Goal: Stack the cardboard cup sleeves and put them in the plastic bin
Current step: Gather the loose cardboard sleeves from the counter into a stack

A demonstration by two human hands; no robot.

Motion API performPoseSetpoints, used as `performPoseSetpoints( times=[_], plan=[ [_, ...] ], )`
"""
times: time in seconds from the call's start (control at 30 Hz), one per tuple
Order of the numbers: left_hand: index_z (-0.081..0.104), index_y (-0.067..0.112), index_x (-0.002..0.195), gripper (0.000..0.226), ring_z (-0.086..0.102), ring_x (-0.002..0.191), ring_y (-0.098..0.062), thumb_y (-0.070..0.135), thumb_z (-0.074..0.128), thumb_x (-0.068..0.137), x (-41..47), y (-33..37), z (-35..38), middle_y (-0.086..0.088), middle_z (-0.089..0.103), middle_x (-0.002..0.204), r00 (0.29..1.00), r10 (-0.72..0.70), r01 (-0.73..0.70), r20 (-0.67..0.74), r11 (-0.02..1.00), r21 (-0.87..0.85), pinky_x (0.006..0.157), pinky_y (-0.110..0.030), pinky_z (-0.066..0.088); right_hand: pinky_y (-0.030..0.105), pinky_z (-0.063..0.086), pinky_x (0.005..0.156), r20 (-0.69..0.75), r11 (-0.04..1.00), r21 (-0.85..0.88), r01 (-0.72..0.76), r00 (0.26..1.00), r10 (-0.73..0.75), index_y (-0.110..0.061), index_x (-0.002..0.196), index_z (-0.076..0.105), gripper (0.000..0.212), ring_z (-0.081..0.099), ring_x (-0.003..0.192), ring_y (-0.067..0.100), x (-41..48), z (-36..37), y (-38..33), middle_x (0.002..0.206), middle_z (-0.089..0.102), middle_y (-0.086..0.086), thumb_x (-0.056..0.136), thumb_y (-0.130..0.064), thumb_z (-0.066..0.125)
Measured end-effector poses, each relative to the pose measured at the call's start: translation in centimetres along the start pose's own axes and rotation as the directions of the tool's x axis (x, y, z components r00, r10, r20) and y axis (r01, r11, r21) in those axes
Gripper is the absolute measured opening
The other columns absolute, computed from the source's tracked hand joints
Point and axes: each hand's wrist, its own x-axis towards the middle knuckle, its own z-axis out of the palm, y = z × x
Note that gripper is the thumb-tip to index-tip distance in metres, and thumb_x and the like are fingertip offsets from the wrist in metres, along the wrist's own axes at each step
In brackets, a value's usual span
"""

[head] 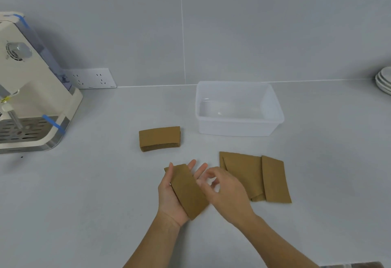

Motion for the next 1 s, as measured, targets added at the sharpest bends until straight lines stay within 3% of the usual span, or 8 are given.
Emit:
performPoseSetpoints(
  times=[0.17, 0.27, 0.53, 0.8, 1.0],
  plan=[
    [0.057, 0.012, 0.126, 0.070, 0.055, 0.120, -0.031, 0.057, 0.055, 0.071, 0.5, -0.4, 0.0, -0.016, 0.063, 0.125, 1.000, 0.008, -0.009, -0.015, 1.000, -0.023, 0.103, -0.054, 0.038, 0.027, 0.042, 0.078, -0.161, 0.966, -0.219, -0.139, 0.981, 0.105, -0.013, 0.104, 0.056, 0.033, 0.055, 0.092, 0.019, 1.0, -2.0, 2.9, 0.096, 0.060, 0.001, 0.088, -0.041, 0.050],
    [0.057, 0.012, 0.126, 0.071, 0.054, 0.121, -0.030, 0.056, 0.056, 0.070, 0.7, -0.7, 0.1, -0.016, 0.063, 0.125, 1.000, -0.004, 0.003, -0.013, 1.000, -0.022, 0.103, -0.056, 0.037, 0.031, 0.040, 0.087, -0.210, 0.920, -0.341, -0.191, 0.970, 0.124, -0.011, 0.114, 0.052, 0.043, 0.053, 0.103, 0.023, 1.0, -2.4, 4.2, 0.109, 0.060, 0.005, 0.087, -0.044, 0.050],
    [0.057, 0.011, 0.125, 0.066, 0.055, 0.118, -0.030, 0.057, 0.050, 0.078, 0.8, -1.4, 0.6, -0.017, 0.063, 0.125, 0.999, 0.013, -0.013, -0.036, 1.000, -0.012, 0.097, -0.052, 0.042, 0.034, 0.031, 0.102, -0.170, 0.843, -0.464, -0.273, 0.961, 0.218, -0.012, 0.136, 0.032, 0.069, 0.042, 0.124, 0.025, 0.2, -2.1, 5.7, 0.134, 0.047, 0.007, 0.085, -0.057, 0.044],
    [0.058, 0.011, 0.124, 0.068, 0.056, 0.118, -0.030, 0.055, 0.055, 0.073, 0.7, -2.1, 0.6, -0.017, 0.064, 0.122, 0.999, 0.011, -0.012, -0.050, 1.000, -0.006, 0.104, -0.052, 0.038, 0.035, 0.034, 0.097, -0.155, 0.830, -0.498, -0.253, 0.967, 0.202, -0.011, 0.128, 0.038, 0.057, 0.045, 0.118, 0.025, 0.0, -2.1, 5.9, 0.128, 0.050, 0.007, 0.087, -0.050, 0.045],
    [0.057, 0.011, 0.124, 0.069, 0.056, 0.118, -0.030, 0.054, 0.057, 0.070, 0.5, -2.0, 0.7, -0.017, 0.063, 0.125, 0.999, 0.023, -0.023, -0.041, 1.000, -0.006, 0.101, -0.052, 0.040, 0.032, 0.034, 0.099, -0.106, 0.877, -0.414, -0.243, 0.970, 0.218, -0.014, 0.119, 0.044, 0.044, 0.046, 0.115, 0.021, 0.6, -3.0, 5.4, 0.123, 0.054, 0.004, 0.087, -0.043, 0.050]
  ],
)
